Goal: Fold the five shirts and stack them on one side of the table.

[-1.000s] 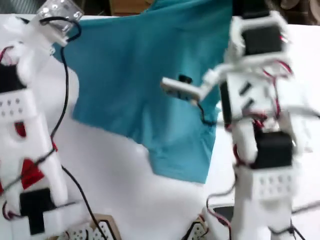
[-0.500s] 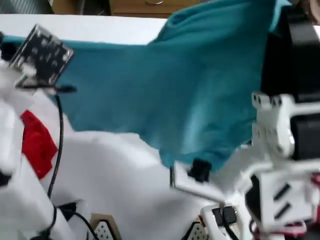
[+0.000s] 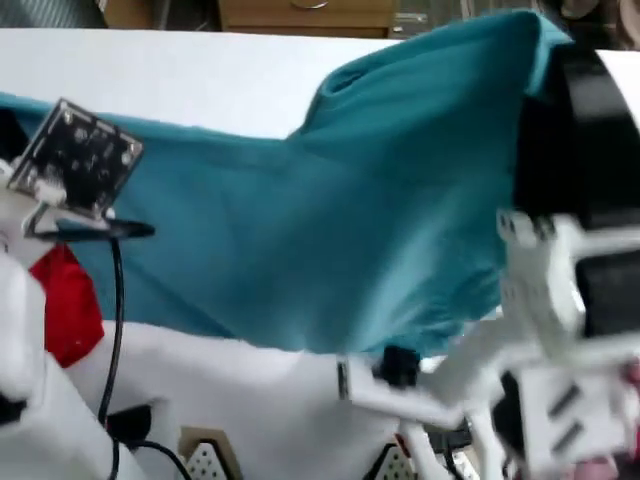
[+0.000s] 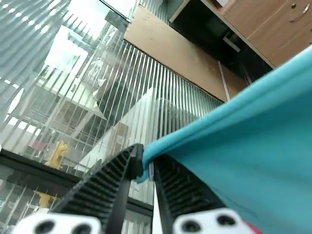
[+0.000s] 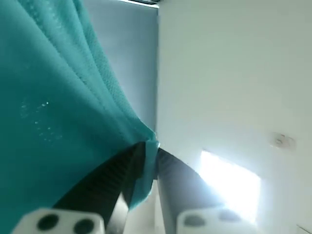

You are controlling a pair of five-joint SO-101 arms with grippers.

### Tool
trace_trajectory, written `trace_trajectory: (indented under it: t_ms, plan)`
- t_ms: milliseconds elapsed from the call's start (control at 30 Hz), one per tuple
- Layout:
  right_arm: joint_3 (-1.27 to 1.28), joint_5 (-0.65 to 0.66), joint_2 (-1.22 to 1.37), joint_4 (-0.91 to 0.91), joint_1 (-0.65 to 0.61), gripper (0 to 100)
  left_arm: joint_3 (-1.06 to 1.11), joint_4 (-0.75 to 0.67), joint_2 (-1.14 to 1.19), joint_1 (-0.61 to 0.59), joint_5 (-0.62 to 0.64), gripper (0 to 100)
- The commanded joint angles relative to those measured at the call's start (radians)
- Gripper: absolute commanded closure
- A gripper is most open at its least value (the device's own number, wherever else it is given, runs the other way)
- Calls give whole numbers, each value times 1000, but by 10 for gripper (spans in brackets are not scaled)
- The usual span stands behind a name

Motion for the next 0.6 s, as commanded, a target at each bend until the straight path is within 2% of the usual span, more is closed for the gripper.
trace_trajectory:
  t_ms: [0,167,333,567]
  plan:
    - [-15,9,125,-64,-4,978,70,-150,80,-3,9,979]
    - [-15,9,303,-150,-2,978,139,-244,204,51,12,979]
    - [-15,9,483,-277,53,978,151,-336,319,110,12,979]
    - [-21,9,693,-479,99,978,143,-446,466,121,12,979]
